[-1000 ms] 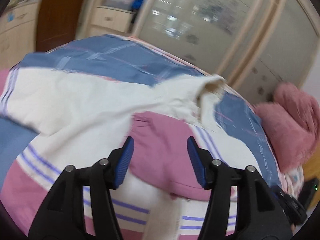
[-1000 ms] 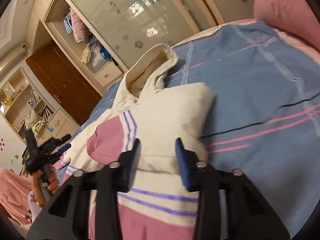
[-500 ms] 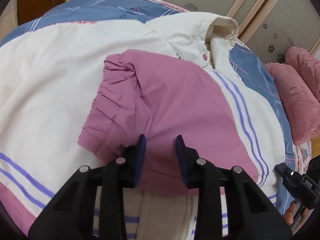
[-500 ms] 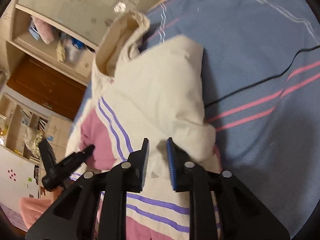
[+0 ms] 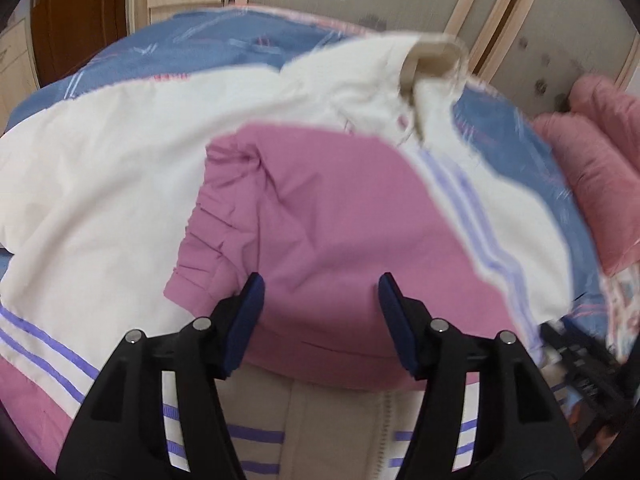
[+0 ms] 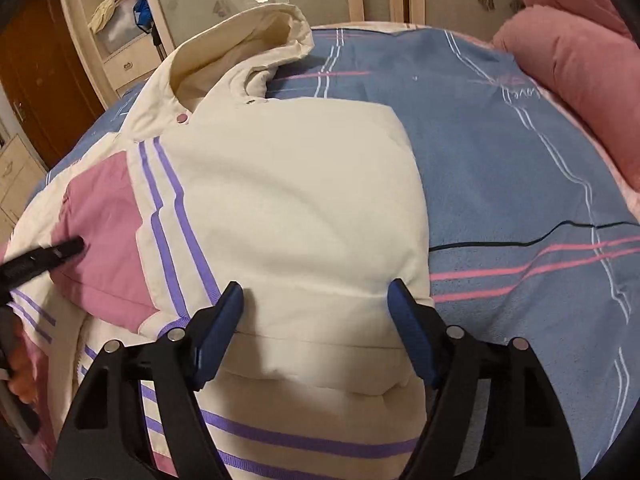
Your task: Fold large clothes
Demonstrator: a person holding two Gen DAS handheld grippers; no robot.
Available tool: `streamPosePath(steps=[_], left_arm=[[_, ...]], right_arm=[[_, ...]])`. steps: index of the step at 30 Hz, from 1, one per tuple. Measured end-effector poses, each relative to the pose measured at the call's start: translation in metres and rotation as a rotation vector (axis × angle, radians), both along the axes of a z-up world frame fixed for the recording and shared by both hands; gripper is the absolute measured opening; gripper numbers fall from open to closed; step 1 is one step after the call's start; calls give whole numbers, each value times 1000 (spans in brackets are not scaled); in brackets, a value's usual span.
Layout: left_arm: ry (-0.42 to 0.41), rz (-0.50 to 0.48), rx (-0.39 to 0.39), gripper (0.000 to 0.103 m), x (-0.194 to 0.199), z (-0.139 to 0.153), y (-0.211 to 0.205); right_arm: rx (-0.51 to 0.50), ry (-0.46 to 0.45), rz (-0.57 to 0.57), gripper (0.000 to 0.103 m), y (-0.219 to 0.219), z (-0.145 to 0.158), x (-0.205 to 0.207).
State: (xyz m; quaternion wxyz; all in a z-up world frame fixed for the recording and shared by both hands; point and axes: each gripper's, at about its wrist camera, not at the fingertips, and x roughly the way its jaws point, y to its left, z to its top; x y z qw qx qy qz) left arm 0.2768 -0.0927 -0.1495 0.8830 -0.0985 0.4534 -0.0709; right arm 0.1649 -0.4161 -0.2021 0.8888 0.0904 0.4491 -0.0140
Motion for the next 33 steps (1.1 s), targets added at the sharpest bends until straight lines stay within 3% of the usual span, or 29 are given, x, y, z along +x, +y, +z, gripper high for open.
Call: streamPosePath(steps=[2, 5, 8, 9, 11, 13, 15, 19, 21, 22, 24, 26, 30, 33], left_arm=[[-1, 1, 35, 61, 7, 2, -3], [73, -22, 83, 62, 33, -18, -14], [41, -26, 174, 65, 56, -31, -26], [33, -19, 194, 65, 61, -32, -28], [45, -3, 184, 66, 69, -32, -28], [55, -1, 166, 65, 68, -28, -26], [46, -13, 124, 65, 58, -21, -20], [20, -34, 27, 70, 21, -1, 4], [-14, -48, -17, 81, -2, 16, 33], [-31, -7, 9, 96, -12, 24, 50], [-104, 128, 38, 98, -34, 43, 105], [-130, 225, -19, 101, -50, 52, 169], [-41, 464, -147, 101, -65, 29, 298], [-38, 612, -116, 101, -70, 11, 362]], right_arm=[[14, -1, -1, 76, -1, 0, -1], [8, -9, -2, 76, -1, -1, -4], [23, -77, 1, 76, 1, 9, -11], [53, -141, 13, 76, 3, 18, -15], [101, -203, 45, 76, 4, 28, -22], [96, -151, 52, 76, 7, 21, -13], [20, -31, 45, 76, 15, -2, 2], [-139, -38, 78, 83, 40, -4, 4], [-168, -41, 90, 85, 47, -6, 2], [-174, -41, 88, 85, 48, -7, 2], [-175, -45, 83, 86, 47, -9, 1], [-177, -54, 79, 86, 47, -10, 0], [-197, -79, 72, 87, 50, -12, -2], [-203, -92, 67, 88, 51, -14, -2]])
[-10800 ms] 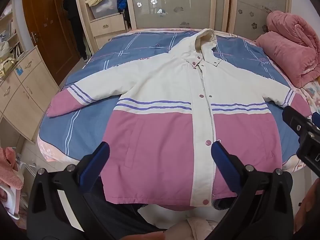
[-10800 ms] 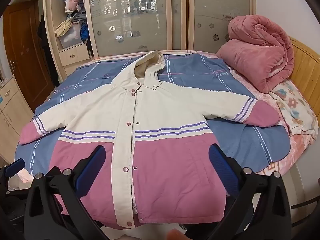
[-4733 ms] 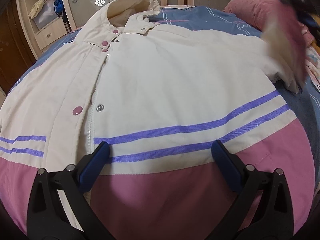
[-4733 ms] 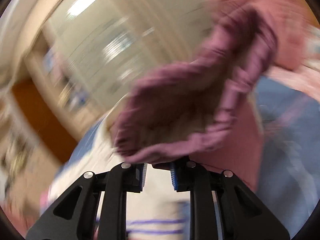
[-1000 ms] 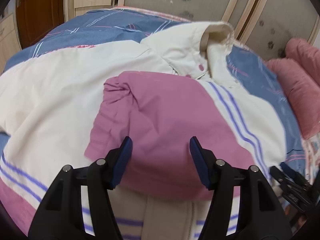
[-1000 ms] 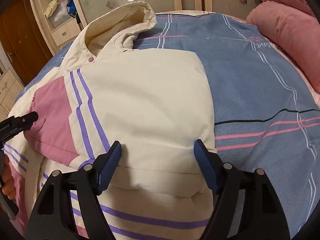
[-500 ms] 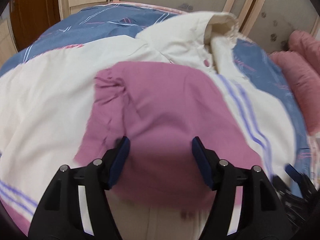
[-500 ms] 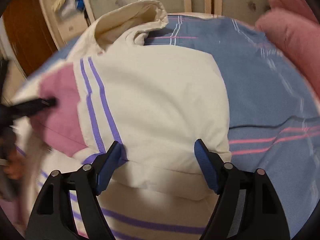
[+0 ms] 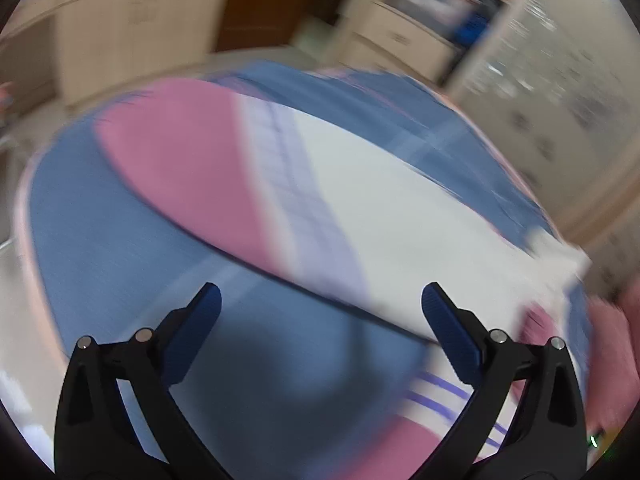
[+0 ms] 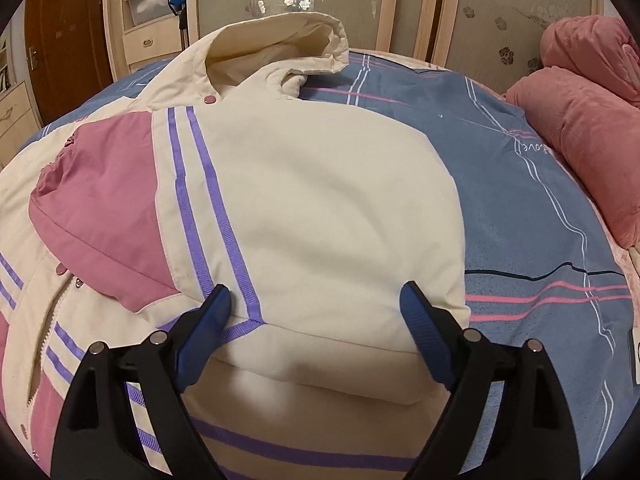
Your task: Fold large clothes
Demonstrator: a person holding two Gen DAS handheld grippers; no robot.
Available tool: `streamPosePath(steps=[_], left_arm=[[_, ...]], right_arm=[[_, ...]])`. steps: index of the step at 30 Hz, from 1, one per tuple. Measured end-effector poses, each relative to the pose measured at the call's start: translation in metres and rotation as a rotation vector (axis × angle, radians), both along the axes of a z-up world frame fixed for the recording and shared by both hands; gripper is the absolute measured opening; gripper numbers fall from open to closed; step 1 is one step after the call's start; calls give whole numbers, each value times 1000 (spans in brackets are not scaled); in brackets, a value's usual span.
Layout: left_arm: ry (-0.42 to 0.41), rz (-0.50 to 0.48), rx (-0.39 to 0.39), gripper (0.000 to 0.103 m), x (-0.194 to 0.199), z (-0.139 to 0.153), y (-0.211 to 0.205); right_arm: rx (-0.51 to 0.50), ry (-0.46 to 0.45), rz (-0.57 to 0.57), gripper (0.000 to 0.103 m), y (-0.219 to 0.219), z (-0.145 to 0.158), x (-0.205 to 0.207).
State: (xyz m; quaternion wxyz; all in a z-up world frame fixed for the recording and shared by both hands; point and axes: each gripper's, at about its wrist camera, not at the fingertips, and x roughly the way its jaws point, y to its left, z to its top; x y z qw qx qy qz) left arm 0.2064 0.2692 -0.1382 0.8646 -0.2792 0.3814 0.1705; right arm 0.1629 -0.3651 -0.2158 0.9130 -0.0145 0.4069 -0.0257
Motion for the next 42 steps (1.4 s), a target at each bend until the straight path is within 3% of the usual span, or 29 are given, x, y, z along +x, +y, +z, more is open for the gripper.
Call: streamPosePath(steps=[2, 5, 7, 9, 10, 11, 12, 15, 17, 21, 22, 24, 25, 26, 27, 28, 29, 31, 34, 37, 39, 42], left_arm=[[31, 51, -19, 101, 7, -15, 28], [34, 68, -115, 101, 25, -34, 61], [20, 70, -57, 100, 38, -32, 65], [21, 75, -16, 63, 51, -30, 69], [22, 82, -21, 33, 54, -29, 69], [2, 76, -66, 10, 60, -27, 71], [-36, 70, -102, 10, 61, -20, 68], [-171, -29, -69, 10, 54, 20, 35], [-267, -183, -50, 10, 52, 57, -15], [-355, -501, 8, 15, 52, 107, -135], [-372, -597, 14, 19, 50, 114, -168], [-406, -875, 26, 33, 38, 125, -251], [-404, -964, 37, 46, 31, 126, -276], [-402, -1082, 67, 50, 20, 124, -314], [-399, -1147, 102, 51, 12, 121, -340], [-390, -1200, 157, 59, 2, 115, -366], [-385, -1221, 209, 72, -5, 110, -384], [-387, -1230, 268, 83, -13, 102, -403], [-380, -1222, 257, 84, -6, 96, -398], [-332, -1096, 284, 87, 2, 92, -377], [-242, -969, 314, 87, 20, 80, -362], [-115, -830, 293, 87, 48, 52, -329]], right_arm=[[-3, -7, 1, 88, 0, -1, 1], [5, -15, 3, 89, -1, -2, 1], [16, -19, 5, 90, -2, -2, 2], [23, -22, 8, 90, -3, -3, 2], [25, -22, 8, 91, -3, -3, 3], [26, -22, 9, 91, -3, -3, 3], [25, -22, 10, 91, -2, -3, 4], [25, -21, 10, 92, -2, -3, 5], [25, -19, 9, 93, -1, -2, 7], [22, -20, 6, 93, 0, -2, 7], [24, -21, 6, 93, 0, -2, 7], [34, -22, 5, 93, -1, -1, 7], [46, -22, 5, 93, -3, 0, 6], [67, -24, 3, 93, -5, 1, 6], [88, -27, 1, 93, -8, 2, 5], [125, -35, -3, 93, -13, 5, 4], [159, -43, -9, 93, -17, 7, 2], [274, -65, -39, 93, -34, 14, -4], [422, -103, -102, 93, -60, 20, -14], [567, -173, -172, 93, -86, 25, -26], [682, -240, -195, 93, -104, 29, -37], [898, -228, -115, 93, -119, 27, -38]])
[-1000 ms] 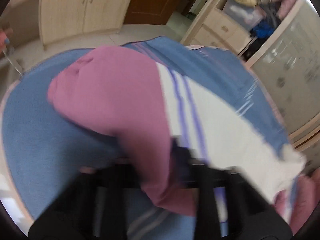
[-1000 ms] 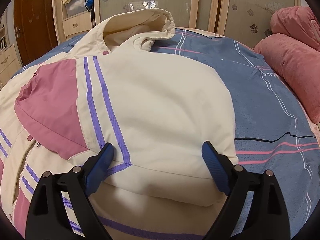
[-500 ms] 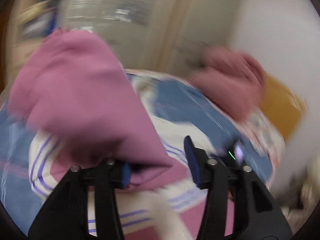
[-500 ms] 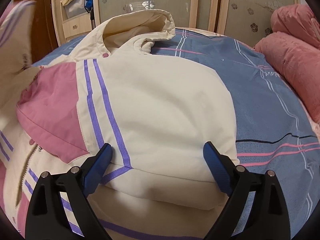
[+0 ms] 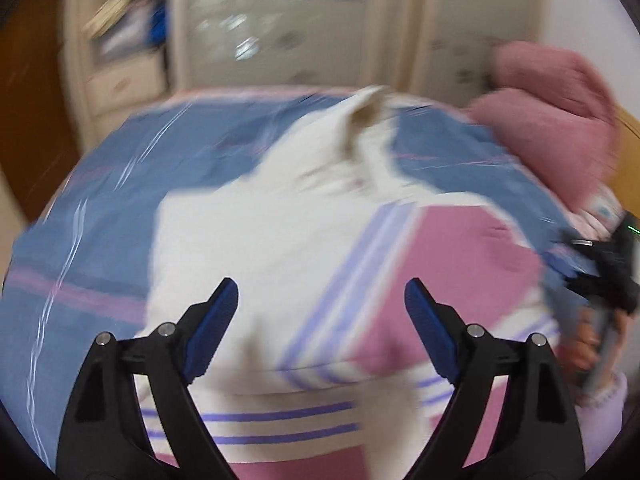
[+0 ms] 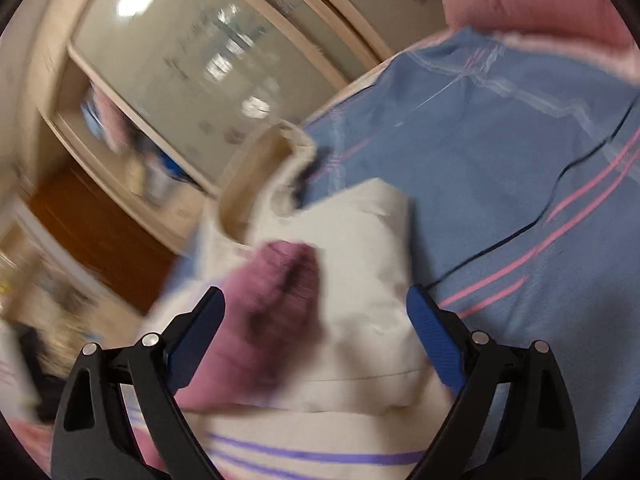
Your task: Fold large clothes
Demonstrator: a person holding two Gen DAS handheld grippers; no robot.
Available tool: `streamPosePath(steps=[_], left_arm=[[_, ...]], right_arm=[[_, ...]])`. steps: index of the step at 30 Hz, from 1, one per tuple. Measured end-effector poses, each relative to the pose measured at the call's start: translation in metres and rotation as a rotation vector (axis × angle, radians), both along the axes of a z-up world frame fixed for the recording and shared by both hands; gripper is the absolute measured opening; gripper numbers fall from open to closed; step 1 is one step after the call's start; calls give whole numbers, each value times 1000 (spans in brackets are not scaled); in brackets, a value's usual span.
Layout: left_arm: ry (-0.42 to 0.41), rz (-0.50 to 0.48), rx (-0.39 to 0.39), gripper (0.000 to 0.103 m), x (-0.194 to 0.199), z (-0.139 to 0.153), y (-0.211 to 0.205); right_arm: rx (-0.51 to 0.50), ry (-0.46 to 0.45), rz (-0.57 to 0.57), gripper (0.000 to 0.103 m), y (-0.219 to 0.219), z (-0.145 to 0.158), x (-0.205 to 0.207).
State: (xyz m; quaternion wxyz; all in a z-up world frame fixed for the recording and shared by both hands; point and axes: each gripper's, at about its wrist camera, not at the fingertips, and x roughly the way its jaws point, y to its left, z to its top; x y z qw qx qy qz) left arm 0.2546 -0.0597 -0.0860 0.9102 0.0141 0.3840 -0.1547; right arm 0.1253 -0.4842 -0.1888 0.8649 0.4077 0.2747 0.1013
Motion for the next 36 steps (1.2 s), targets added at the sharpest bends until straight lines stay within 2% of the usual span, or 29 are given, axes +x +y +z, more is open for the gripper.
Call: streamPosePath(steps=[2, 4, 5, 7, 9, 11, 12, 13, 16, 20, 23, 26, 28, 31, 34, 35, 36], left_arm=[[64, 53, -11, 87, 12, -20, 15], [124, 97, -11, 87, 21, -42, 25], [148, 114, -6, 87, 23, -53, 28], [180, 140, -18, 87, 28, -69, 34], [181, 171, -36, 88, 27, -78, 40], [177, 197, -38, 88, 29, -84, 45], [180, 212, -44, 88, 31, -86, 48], [183, 223, -46, 88, 33, -86, 49], [207, 277, -49, 91, 44, -90, 53], [205, 325, 10, 101, 72, -93, 36], [195, 363, 28, 101, 74, -91, 28], [128, 327, -17, 100, 53, -76, 22], [76, 278, 12, 100, 42, -69, 12], [92, 253, 69, 100, 42, -77, 5], [104, 270, 23, 99, 40, -74, 12], [96, 277, -2, 99, 36, -69, 16], [78, 278, -21, 99, 31, -64, 18]], right_arm=[[48, 38, 86, 93, 7, -5, 9], [-6, 70, 119, 93, 25, -4, 17], [-68, 75, 132, 90, 39, 0, 21], [-143, 80, 186, 76, 62, 4, 29], [-248, 115, 207, 46, 85, 4, 34], [-366, 113, 214, 36, 106, 6, 34], [-422, 85, 206, 35, 116, 11, 31], [-453, 47, 206, 35, 123, 16, 27], [-440, -33, 190, 35, 127, 21, 25], [-375, 57, 130, 35, 108, -6, 44], [-382, 47, 66, 34, 97, -7, 44], [-432, -5, -35, 33, 93, 6, 32], [-441, -14, -90, 33, 82, 10, 33], [-415, 90, -76, 34, 73, -6, 46], [-410, 135, -68, 45, 69, -5, 46], [-405, 123, -99, 57, 64, 1, 41], [-404, 100, -139, 63, 61, 7, 34]])
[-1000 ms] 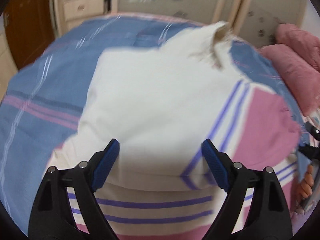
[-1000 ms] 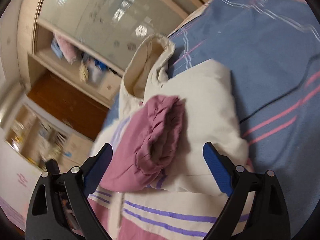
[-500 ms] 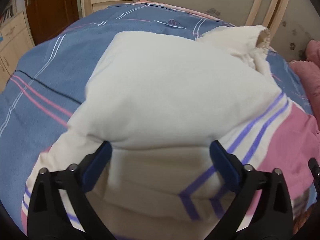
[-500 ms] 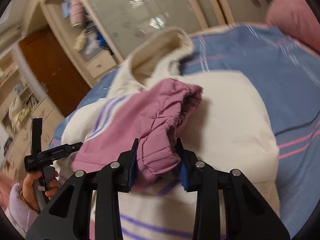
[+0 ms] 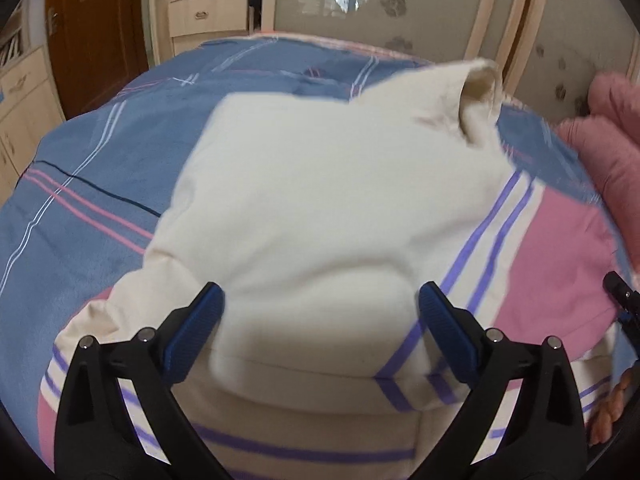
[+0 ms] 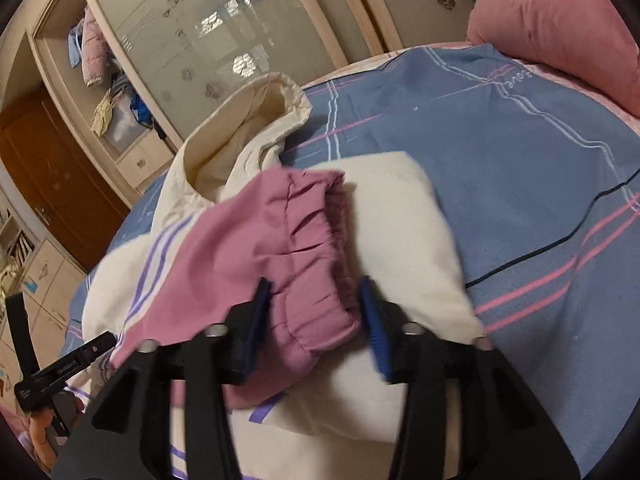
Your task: Fold large clothes
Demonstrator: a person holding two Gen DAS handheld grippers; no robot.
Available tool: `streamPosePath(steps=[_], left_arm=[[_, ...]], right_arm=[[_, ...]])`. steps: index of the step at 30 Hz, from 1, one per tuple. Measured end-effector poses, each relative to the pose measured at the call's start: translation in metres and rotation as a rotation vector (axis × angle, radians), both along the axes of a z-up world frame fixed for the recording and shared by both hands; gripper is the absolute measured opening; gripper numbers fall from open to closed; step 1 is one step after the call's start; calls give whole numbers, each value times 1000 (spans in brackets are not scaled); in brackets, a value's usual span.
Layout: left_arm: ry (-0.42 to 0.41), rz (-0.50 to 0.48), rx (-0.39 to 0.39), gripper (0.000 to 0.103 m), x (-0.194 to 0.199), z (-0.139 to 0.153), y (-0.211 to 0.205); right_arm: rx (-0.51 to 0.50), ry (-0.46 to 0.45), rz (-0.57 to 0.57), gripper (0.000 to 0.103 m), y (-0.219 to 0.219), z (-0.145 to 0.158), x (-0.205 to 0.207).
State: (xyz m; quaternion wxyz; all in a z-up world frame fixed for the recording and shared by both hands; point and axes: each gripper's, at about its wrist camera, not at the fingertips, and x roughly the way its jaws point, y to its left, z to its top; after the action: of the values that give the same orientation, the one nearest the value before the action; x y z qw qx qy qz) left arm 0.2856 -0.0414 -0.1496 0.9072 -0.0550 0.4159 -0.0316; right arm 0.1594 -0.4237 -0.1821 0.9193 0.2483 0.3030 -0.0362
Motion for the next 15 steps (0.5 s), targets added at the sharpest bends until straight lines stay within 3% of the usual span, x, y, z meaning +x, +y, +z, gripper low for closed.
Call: streamPosePath(steps=[2, 4, 6, 8, 10, 13, 15], left_arm=[[-42, -4, 10, 99, -8, 9, 0], [-87, -15, 34, 97, -16, 17, -4], [-103, -52, 44, 91, -19, 21, -10], [-72, -96, 50, 81, -16, 15, -18], [-26, -102, 61, 79, -7, 2, -23], [37, -51, 44, 87, 21, -20, -23], [43, -27, 71, 92, 36, -26, -26]], right_arm=[[-33, -67, -83, 63, -6, 14, -15], [-46, -127, -70, 61, -7, 25, -24], [-9, -162, 44, 42, 1, 28, -23], [-16, -132, 117, 39, 12, 24, -16], [-93, -49, 137, 39, 30, 11, -4], [-176, 68, 133, 39, 45, -10, 14], [-184, 81, 129, 40, 46, -15, 18]])
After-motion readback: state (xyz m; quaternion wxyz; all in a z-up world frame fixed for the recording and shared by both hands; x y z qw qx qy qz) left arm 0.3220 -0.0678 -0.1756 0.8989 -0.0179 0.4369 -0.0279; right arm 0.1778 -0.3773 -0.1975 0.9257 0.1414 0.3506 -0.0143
